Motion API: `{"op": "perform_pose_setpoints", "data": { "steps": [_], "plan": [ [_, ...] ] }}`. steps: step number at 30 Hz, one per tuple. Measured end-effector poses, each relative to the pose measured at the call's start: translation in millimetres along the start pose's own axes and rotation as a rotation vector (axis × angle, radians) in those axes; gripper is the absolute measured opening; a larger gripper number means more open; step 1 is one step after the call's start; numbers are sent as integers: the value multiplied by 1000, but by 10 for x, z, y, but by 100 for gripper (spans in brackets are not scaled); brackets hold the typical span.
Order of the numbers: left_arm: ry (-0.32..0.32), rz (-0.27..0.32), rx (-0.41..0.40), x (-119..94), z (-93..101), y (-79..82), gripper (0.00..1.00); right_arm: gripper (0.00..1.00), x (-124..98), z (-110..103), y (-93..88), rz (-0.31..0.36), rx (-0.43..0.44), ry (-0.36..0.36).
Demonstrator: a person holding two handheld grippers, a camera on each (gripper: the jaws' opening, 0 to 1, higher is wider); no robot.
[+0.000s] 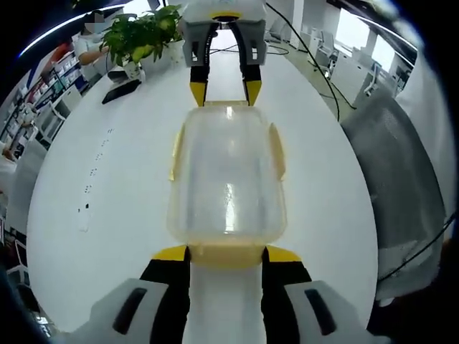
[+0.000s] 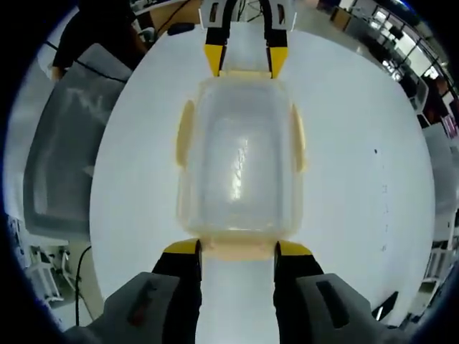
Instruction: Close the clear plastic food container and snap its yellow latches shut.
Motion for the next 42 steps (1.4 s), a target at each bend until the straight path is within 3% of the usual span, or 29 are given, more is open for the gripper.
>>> {"op": "perform_pose_setpoints", "data": {
  "steps": [14,42],
  "plan": [
    [-11,8,6,68,45,103,32,35,1,-39,-93,-14,8,12],
    [-30,11,-17,96,39,49,32,36,62,39,-68,-23,10,49]
  ]
}}
Point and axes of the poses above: the point that each gripper's makers call its tool centre point, and the gripper's own axes: x roughly forward along the fingers, z roughly to its right, y roughly out of its top, the point moved 8 cm from there along -x, roughly backward along the fingers
